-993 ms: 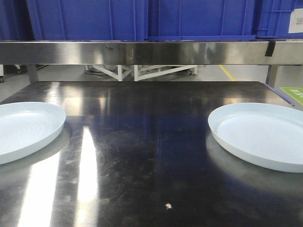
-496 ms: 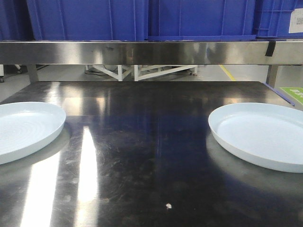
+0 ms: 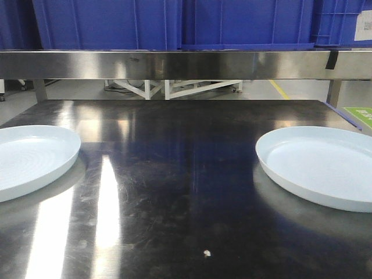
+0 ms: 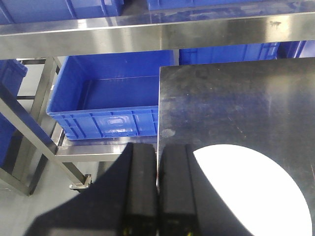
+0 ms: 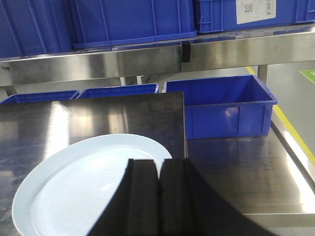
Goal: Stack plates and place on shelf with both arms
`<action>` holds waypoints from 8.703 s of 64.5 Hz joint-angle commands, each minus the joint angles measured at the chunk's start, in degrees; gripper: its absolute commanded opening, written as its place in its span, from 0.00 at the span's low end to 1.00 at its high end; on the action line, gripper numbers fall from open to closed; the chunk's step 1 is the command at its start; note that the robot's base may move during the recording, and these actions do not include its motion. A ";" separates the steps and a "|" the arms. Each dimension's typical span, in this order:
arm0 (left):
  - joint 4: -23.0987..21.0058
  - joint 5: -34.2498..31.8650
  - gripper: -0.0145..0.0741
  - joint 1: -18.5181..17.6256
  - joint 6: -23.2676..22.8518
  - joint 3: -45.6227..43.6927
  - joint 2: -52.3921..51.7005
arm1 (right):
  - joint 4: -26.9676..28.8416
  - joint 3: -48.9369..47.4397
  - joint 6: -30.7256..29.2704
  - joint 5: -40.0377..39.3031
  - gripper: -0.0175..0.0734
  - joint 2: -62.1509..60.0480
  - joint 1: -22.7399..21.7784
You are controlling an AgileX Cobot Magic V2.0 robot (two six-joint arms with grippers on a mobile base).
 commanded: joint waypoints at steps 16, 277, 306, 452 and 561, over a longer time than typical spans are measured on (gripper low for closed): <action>0.12 -4.20 0.26 -0.42 -0.38 -2.24 -0.28 | -0.35 -0.06 -0.19 -5.85 0.25 -1.08 0.02; -3.52 -7.12 0.82 7.33 -5.45 -2.24 40.40 | -0.16 -36.15 4.39 13.22 0.81 51.97 0.07; -5.53 -7.15 0.29 6.35 -5.05 -2.77 40.53 | -0.16 -36.15 4.39 13.22 0.81 51.97 0.07; -10.70 -11.47 0.26 -22.98 -5.05 -17.22 34.10 | -0.16 -36.15 4.39 14.21 0.81 51.97 0.07; -5.70 -13.00 0.26 1.30 -5.05 30.23 -34.28 | -0.16 -35.96 4.39 14.92 0.81 51.97 0.07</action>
